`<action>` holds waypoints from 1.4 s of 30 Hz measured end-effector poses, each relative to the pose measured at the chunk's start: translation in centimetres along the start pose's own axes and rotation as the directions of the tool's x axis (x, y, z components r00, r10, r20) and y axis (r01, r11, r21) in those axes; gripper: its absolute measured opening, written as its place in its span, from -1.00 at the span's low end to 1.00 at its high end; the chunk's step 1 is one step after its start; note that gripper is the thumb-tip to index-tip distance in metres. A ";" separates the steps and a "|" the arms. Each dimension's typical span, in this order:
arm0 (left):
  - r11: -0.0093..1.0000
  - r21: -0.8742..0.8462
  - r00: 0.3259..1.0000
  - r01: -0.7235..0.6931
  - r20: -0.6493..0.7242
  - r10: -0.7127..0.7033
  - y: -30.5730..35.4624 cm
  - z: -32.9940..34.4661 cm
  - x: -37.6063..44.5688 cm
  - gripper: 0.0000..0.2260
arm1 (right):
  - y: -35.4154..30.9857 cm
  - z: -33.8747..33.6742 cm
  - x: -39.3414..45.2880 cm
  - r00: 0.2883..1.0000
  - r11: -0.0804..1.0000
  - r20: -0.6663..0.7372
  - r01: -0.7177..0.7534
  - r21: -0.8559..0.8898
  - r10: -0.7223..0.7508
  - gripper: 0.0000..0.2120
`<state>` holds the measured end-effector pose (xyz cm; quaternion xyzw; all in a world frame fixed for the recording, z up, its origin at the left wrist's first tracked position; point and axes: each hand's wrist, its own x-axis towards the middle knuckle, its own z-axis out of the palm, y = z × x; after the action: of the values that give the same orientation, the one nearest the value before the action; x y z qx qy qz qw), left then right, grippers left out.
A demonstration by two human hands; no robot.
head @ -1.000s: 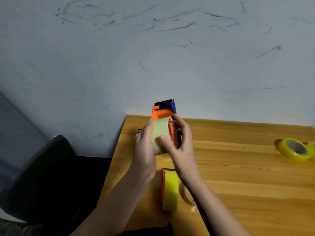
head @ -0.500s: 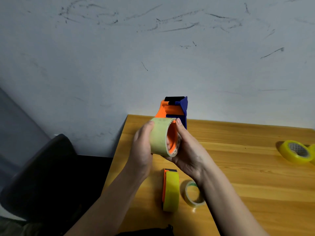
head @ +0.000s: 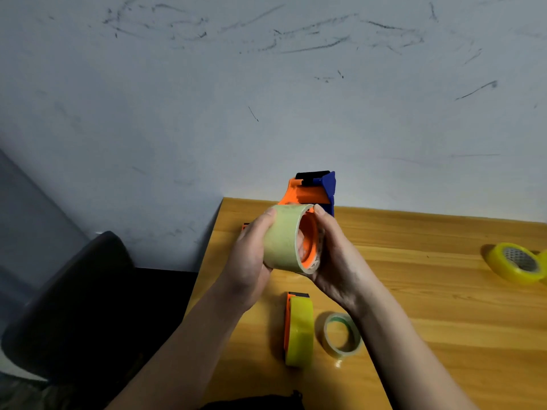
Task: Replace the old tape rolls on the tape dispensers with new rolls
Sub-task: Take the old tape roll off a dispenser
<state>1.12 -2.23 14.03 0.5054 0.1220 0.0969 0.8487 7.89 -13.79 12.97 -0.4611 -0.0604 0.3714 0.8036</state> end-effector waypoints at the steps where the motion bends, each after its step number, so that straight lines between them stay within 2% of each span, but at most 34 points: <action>1: 1.000 0.006 1.000 0.006 0.004 -0.006 0.1 0.1 0.0 -0.65 | -0.2 -0.2 -0.1 1.000 1.000 0.027 -0.007 0.002 0.007 -0.52; 5: 1.000 0.016 1.000 0.002 -0.017 -0.001 0.4 0.6 0.0 -0.45 | -0.4 -0.1 -0.3 0.995 1.000 0.099 0.008 0.005 -0.008 -0.50; 6: 1.000 0.020 1.000 0.003 -0.021 -0.002 0.4 0.5 0.0 -0.46 | 0.0 -0.1 -0.1 0.995 1.000 0.100 0.022 -0.018 -0.020 -0.47; 9: 0.998 0.068 1.000 0.001 -0.004 -0.001 0.5 0.5 -0.2 -0.68 | 0.7 -0.2 0.4 0.989 0.998 0.135 0.067 0.006 -0.067 -0.36; 15: 0.993 0.116 0.992 -0.027 0.123 0.012 0.9 0.2 -0.5 -0.63 | 0.5 -0.7 0.5 0.963 0.988 0.228 0.129 0.079 -0.144 -0.39; 21: 0.995 0.094 0.975 0.022 0.217 -0.042 1.4 0.2 -0.5 -0.55 | 0.5 -0.7 0.2 0.962 0.978 0.200 0.161 0.132 -0.185 -0.40; 25: 0.996 0.092 0.966 0.003 0.258 -0.026 1.5 0.6 -0.5 -0.65 | 0.3 -0.2 -0.4 0.959 0.954 0.178 0.172 0.247 -0.219 -0.32; 28: 0.997 0.080 0.976 -0.007 0.216 -0.011 1.3 1.0 -0.5 -0.67 | 0.5 0.0 -0.1 0.966 0.943 0.122 0.187 0.274 -0.227 -0.30; 31: 0.998 0.055 0.989 0.021 0.148 -0.029 1.2 1.4 -0.3 -0.59 | 1.0 -0.4 0.7 0.969 0.950 0.024 0.234 0.206 -0.244 -0.37; 34: 0.998 0.021 0.994 0.058 0.091 -0.060 1.2 1.5 0.0 -0.62 | 1.1 -0.1 0.8 0.975 0.960 -0.047 0.224 0.167 -0.219 -0.29; 37: 0.987 -0.046 0.978 0.153 0.148 -0.145 1.3 1.5 -0.1 -0.60 | 0.7 0.0 0.1 0.989 0.975 -0.074 0.142 0.170 -0.131 -0.50; 38: 0.983 -0.053 0.973 0.174 0.161 -0.163 1.3 1.4 -0.2 -0.60 | 0.4 0.0 -0.3 0.993 0.984 -0.059 0.111 0.139 -0.104 -0.52; 40: 0.981 -0.055 0.973 0.186 0.149 -0.176 1.4 0.9 0.0 -0.59 | 0.1 -0.4 -0.7 0.994 0.994 -0.052 0.093 -0.061 -0.096 -0.54; 42: 0.982 -0.053 0.975 0.183 0.136 -0.175 1.5 0.6 0.2 -0.54 | 0.0 -0.8 -0.9 0.973 0.939 -0.088 0.178 -0.293 -0.212 -0.70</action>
<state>1.43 -1.95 15.57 0.4696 0.1081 -0.0092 0.8762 7.57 -14.94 12.77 -0.5843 -0.1105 0.2491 0.7644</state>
